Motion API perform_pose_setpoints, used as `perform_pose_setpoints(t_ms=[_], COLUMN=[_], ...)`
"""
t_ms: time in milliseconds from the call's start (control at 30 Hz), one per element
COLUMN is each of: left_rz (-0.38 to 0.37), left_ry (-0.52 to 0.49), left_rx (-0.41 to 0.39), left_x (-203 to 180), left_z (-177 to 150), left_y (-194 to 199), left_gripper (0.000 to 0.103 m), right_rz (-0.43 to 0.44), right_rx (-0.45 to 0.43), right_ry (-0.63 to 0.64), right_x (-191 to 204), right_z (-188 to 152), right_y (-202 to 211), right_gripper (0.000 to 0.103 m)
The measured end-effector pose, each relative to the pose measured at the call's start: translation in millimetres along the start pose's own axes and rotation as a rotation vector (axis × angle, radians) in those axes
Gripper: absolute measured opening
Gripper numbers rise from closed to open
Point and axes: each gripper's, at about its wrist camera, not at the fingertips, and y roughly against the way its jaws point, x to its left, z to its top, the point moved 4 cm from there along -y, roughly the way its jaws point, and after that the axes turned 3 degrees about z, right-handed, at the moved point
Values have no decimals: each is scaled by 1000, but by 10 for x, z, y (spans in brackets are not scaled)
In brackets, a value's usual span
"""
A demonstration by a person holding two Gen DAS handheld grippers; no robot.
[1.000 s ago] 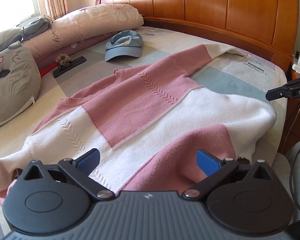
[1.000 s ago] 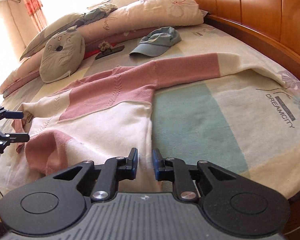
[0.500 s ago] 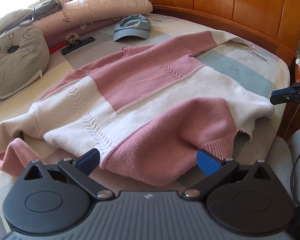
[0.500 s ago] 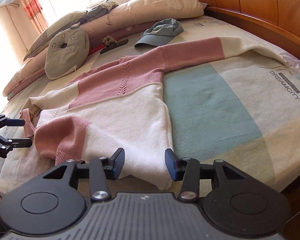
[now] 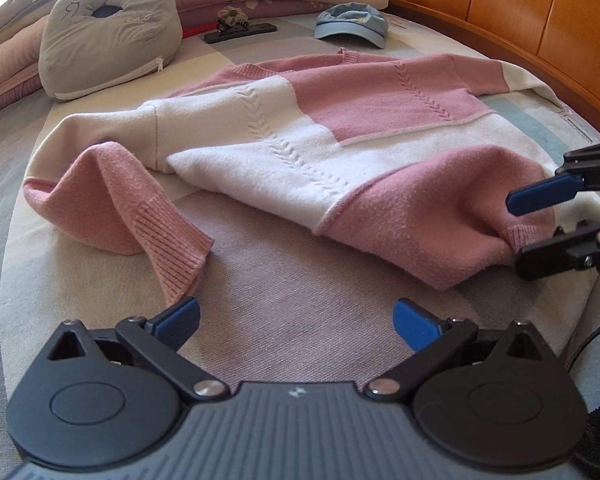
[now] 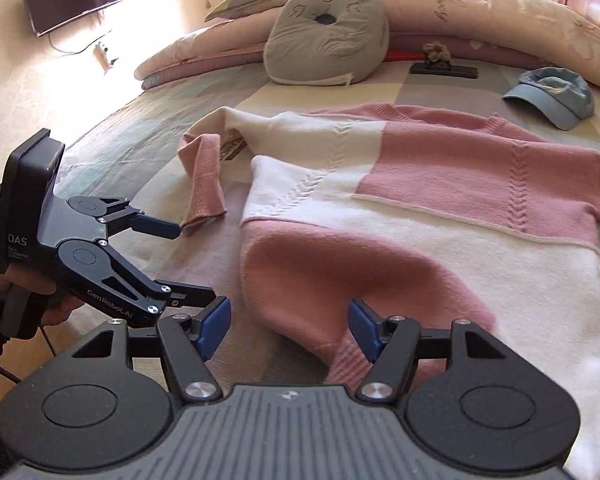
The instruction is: Fold clothes
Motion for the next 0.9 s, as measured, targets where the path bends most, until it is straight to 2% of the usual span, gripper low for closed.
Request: perform_pose_setpoints(t_ms=[133,233,367,567,767,900], left_rz=[65,86,80,34,-6,-13], left_ry=[18,53,59,46,24,21], left_rx=[-29,-27,-22,-32,-30,-18], left_x=[233,404,455,348,241,202], left_z=[-31,-45,-34,70,169,195], left_y=[79,89,54,-70,-201,-264], left_gripper=[103,103,103,103,103,103], right_rz=[127,155,59,-45,-181,-241], right_rx=[76,122,140,48,-4,9], right_ry=[5,20,66,103,168,131], right_x=[235,354,331,128,-203,-553], right_z=[65,65,82,334,623,759], right_y=[-390,-617,-763,-574,-507,-620], right_gripper=[70,70,69,68,68,69])
